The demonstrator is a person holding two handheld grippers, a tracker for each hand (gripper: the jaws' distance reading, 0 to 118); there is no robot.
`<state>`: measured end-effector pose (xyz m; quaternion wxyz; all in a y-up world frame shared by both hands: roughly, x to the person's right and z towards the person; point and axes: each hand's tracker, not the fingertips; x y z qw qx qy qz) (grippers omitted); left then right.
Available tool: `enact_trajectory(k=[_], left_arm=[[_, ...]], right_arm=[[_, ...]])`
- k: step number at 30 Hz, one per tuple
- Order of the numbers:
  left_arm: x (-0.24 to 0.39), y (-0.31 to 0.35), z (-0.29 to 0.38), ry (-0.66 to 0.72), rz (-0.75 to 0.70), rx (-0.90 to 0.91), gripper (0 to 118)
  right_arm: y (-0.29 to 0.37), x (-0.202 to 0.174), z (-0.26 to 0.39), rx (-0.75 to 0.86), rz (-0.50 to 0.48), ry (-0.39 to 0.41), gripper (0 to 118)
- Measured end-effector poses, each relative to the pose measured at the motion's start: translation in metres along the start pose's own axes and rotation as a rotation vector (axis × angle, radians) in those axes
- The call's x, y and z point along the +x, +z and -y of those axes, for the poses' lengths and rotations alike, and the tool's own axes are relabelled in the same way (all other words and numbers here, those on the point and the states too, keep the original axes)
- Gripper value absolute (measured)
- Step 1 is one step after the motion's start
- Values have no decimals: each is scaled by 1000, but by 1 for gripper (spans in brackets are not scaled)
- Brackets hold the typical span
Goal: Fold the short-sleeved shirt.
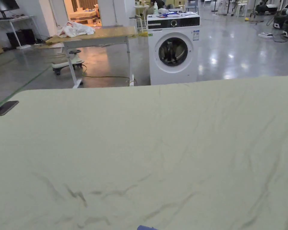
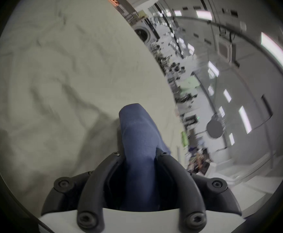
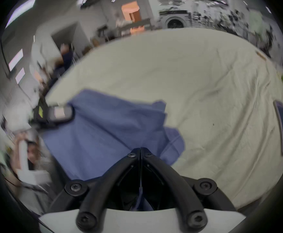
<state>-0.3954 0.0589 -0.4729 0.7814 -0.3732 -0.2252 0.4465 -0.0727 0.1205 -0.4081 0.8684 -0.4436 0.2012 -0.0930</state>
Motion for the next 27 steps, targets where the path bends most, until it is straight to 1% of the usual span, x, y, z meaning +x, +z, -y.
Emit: enact_trajectory(k=[1, 2, 3, 5, 8, 9, 11, 12, 14, 15, 16, 18, 19, 21, 22, 23, 24, 27], left_arm=[[1, 16, -12, 27, 26, 41, 25], [1, 34, -25, 9, 23, 83, 25], [-3, 57, -42, -57, -32, 130, 25], [-16, 109, -77, -130, -142, 195, 25], [-55, 187, -123, -96, -300, 281, 25], [-75, 213, -138, -68, -335, 273, 25], [-102, 250, -155, -75, -447, 276, 25], [-114, 264, -161, -74, -507, 275, 25], [-132, 281, -169, -42, -564, 303, 26], [-139, 287, -171, -17, -586, 329, 29], [-143, 289, -173, -9, -597, 333, 37], [-139, 286, -170, -28, -671, 326, 68], [-133, 289, -171, -72, -720, 315, 77], [-106, 295, -171, -268, -849, 318, 79], [-90, 297, -171, -356, -901, 328, 79], [-74, 297, -170, -426, -924, 336, 79], [-55, 295, -167, -487, -930, 345, 79], [-3, 278, -153, -669, -867, 435, 79]], right_arm=[[13, 2, -4, 71, -64, -70, 0], [24, 2, -9, 128, -101, -107, 0], [34, 2, -15, 175, -124, -120, 0], [44, 1, -22, 202, -97, -90, 0], [48, 5, -22, 198, -93, -77, 0], [48, 7, -20, 190, -97, -83, 0], [43, 11, -14, 170, -105, -103, 0], [41, 13, -11, 160, -103, -113, 0], [36, 16, -5, 141, -95, -139, 0], [33, 18, -3, 136, -93, -148, 0], [32, 19, -2, 131, -96, -153, 0], [34, 19, -3, 139, -85, -146, 0], [38, 19, -5, 166, -60, -123, 0], [50, 21, -11, 225, -11, -60, 0], [56, 23, -13, 256, 12, -42, 0], [61, 26, -15, 281, 28, -36, 0], [65, 30, -17, 307, 37, -32, 0], [80, 32, -25, 406, 44, -23, 0]])
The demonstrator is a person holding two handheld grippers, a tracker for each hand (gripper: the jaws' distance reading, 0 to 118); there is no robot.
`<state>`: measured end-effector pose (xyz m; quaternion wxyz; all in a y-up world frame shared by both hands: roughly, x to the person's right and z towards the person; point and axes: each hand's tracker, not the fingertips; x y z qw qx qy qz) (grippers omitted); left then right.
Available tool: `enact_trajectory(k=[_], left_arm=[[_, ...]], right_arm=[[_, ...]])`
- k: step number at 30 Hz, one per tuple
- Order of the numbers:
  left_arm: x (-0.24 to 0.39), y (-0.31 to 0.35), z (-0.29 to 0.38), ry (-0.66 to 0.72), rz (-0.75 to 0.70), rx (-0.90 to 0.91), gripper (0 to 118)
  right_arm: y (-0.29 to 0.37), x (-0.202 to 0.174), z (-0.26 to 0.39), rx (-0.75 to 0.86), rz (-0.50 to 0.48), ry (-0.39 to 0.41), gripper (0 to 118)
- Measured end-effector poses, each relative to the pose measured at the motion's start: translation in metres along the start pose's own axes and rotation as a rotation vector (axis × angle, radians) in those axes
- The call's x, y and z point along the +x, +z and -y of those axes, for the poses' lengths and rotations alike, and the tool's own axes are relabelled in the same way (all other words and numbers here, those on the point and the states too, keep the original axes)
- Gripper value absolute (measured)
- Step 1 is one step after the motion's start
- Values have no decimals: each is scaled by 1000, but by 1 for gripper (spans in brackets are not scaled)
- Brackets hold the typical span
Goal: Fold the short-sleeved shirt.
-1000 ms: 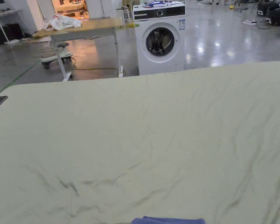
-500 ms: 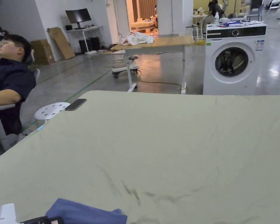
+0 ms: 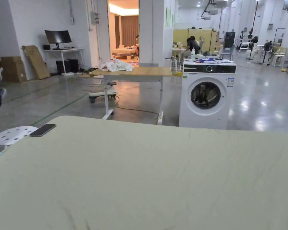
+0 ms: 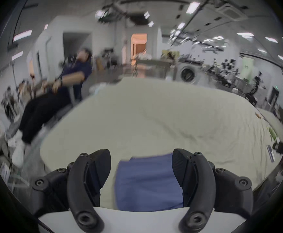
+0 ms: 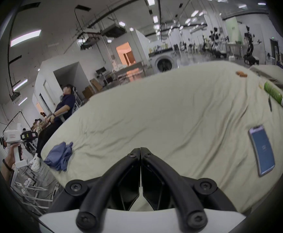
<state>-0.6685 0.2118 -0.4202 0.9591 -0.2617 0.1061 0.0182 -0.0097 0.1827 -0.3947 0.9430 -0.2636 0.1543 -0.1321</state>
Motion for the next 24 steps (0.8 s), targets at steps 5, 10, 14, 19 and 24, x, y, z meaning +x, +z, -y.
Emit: enact_trajectory(k=[5, 10, 14, 19, 24], left_arm=[[115, 59, -30, -147, 87, 318, 71], [193, 88, -38, -196, 84, 504, 32], [216, 105, -37, -126, 106, 511, 15], [225, 122, -34, -88, 176, 543, 0], [228, 129, -36, -56, 263, 565, 0]], right_arm=[[19, -13, -17, 173, 64, 113, 0], [37, -31, -27, 291, 53, 181, 0], [50, -43, -33, 358, 54, 215, 0], [62, -51, -37, 408, 90, 261, 0], [67, -50, -38, 428, 68, 259, 0]])
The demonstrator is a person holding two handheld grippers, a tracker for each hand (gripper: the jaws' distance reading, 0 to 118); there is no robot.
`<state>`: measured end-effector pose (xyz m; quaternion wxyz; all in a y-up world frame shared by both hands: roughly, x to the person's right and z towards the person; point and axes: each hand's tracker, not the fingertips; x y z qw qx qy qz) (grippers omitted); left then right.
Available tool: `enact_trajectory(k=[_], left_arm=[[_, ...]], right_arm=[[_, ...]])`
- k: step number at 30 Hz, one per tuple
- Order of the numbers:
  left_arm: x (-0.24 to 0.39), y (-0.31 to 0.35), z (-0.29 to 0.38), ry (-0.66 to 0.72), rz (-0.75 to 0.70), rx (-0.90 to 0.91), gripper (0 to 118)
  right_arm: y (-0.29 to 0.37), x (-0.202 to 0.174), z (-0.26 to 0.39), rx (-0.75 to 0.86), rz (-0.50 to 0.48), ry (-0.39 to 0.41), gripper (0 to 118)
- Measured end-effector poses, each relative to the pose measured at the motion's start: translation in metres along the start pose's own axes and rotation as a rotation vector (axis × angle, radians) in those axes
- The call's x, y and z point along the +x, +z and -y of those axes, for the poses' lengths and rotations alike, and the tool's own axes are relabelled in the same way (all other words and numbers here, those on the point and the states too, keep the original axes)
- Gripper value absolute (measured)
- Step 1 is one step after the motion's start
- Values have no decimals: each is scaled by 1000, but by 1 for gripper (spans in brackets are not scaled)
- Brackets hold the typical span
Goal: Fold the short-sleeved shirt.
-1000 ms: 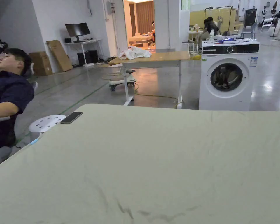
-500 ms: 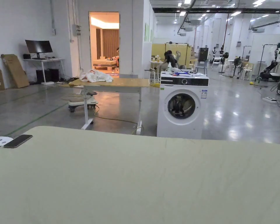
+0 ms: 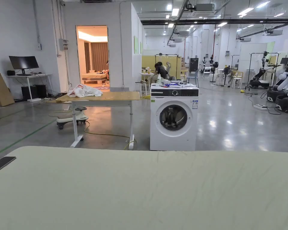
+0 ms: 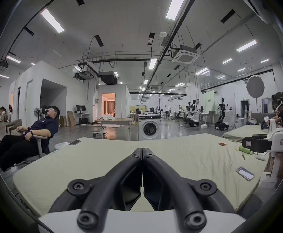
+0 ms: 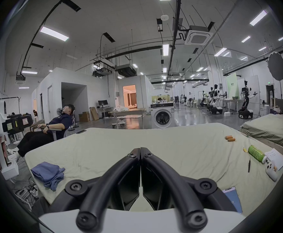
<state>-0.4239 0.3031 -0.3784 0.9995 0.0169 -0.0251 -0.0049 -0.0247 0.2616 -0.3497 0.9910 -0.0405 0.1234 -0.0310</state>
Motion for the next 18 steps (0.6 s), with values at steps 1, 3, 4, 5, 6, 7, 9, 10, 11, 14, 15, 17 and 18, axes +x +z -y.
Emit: enact_trajectory(k=[1, 3, 4, 5, 6, 7, 9, 10, 11, 14, 15, 17, 18], left_arm=[[0, -1, 0, -12, -10, -3, 0], [-1, -2, 0, -29, -26, -3, 0], [-2, -2, 0, -27, -24, -6, 0], [-3, -2, 0, -27, -25, -5, 0], [-2, -2, 1, -23, -27, -3, 0], [-3, -2, 0, -17, -33, -3, 0], [-6, -5, 0, -4, -61, -6, 5], [-5, -5, 2, -2, -63, -8, 11], [-6, -6, 2, -1, -58, -9, 19], [-4, -5, 2, -19, -45, -10, 59], [-3, -5, 1, -29, -48, -8, 71], [-3, -6, 0, -43, -55, -4, 80], [-3, -4, 2, -45, -62, 2, 81]], right_arm=[[0, 0, 0, 2, 1, -1, 0], [0, 0, 0, 2, 1, 1, 0], [0, 1, 0, 0, 2, -1, 0], [0, 1, 1, 1, 3, -5, 0], [0, 1, 2, 1, 0, -14, 0], [0, 2, 3, 3, -6, -29, 0], [0, 4, 4, 3, -19, -65, 0], [0, 4, 4, 4, -16, -72, 0], [0, 4, 3, 6, -16, -71, 5], [0, 5, -1, 15, -10, -45, 64], [0, 6, -3, 16, -2, -36, 77], [-1, 8, -5, 18, 15, -23, 90], [0, 8, -6, 30, 20, -20, 93]])
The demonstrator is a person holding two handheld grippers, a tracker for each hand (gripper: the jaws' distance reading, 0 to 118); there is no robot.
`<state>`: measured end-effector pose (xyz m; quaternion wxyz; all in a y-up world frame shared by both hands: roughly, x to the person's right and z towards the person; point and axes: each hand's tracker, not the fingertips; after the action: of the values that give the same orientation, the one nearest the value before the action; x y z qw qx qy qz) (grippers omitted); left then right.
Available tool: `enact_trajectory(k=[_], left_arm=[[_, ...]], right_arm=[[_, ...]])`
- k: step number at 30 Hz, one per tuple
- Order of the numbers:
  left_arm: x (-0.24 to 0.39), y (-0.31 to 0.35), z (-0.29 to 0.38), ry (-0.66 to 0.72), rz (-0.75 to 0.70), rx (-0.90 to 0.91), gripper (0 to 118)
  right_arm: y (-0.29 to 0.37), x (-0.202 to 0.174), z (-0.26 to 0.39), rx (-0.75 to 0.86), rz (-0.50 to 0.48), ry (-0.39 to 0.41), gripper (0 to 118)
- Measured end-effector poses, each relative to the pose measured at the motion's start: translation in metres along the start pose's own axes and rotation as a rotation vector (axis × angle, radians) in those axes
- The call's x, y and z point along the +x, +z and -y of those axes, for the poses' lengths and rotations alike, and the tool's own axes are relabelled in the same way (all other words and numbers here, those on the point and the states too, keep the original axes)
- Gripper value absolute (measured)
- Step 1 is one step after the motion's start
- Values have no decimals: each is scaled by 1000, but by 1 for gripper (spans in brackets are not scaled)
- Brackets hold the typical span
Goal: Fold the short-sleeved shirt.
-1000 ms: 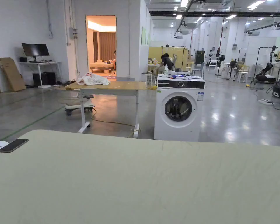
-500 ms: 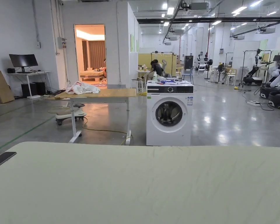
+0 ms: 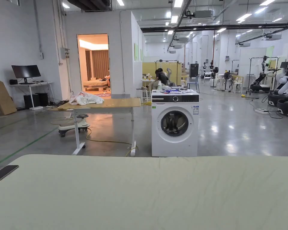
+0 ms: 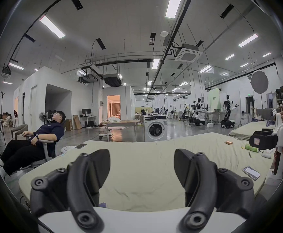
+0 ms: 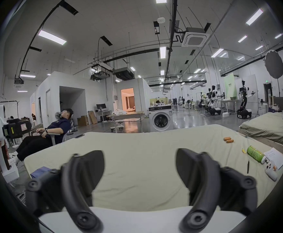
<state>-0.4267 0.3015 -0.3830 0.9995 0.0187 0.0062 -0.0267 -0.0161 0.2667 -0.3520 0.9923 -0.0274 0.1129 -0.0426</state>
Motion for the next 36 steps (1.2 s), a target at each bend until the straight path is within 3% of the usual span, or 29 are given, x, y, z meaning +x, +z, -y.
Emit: enact_trajectory(k=[4, 6, 7, 10, 18, 20, 22, 24, 28, 36], left_arm=[[0, 0, -2, 8, -1, 12, 90], [0, -1, -3, 2, 1, 6, 112], [0, -1, -2, -2, -1, -1, 118], [-1, 1, -6, -9, -14, 25, 118], [-1, 0, -2, 23, -3, 3, 118], [0, 0, -2, 20, -6, -4, 118], [0, -1, 1, 26, -9, -20, 118], [0, -2, 1, 39, -6, -32, 118], [1, -4, 5, 65, -3, -52, 118], [7, -7, 5, 84, 12, -73, 118]], right_arm=[[0, 1, -5, 10, -8, -5, 116], [-1, 0, -8, 12, -2, 12, 118], [-1, 0, -10, 12, -8, 24, 118], [-1, -4, -13, 25, 10, 55, 118], [-6, -11, -21, 20, 105, 19, 118], [-6, -14, -23, 12, 190, -34, 118], [-8, -21, -28, -50, 347, -70, 118], [-13, -24, -32, -118, 406, -95, 118], [-15, -29, -38, -211, 397, -194, 118], [-23, -29, -32, -236, 386, -211, 118]])
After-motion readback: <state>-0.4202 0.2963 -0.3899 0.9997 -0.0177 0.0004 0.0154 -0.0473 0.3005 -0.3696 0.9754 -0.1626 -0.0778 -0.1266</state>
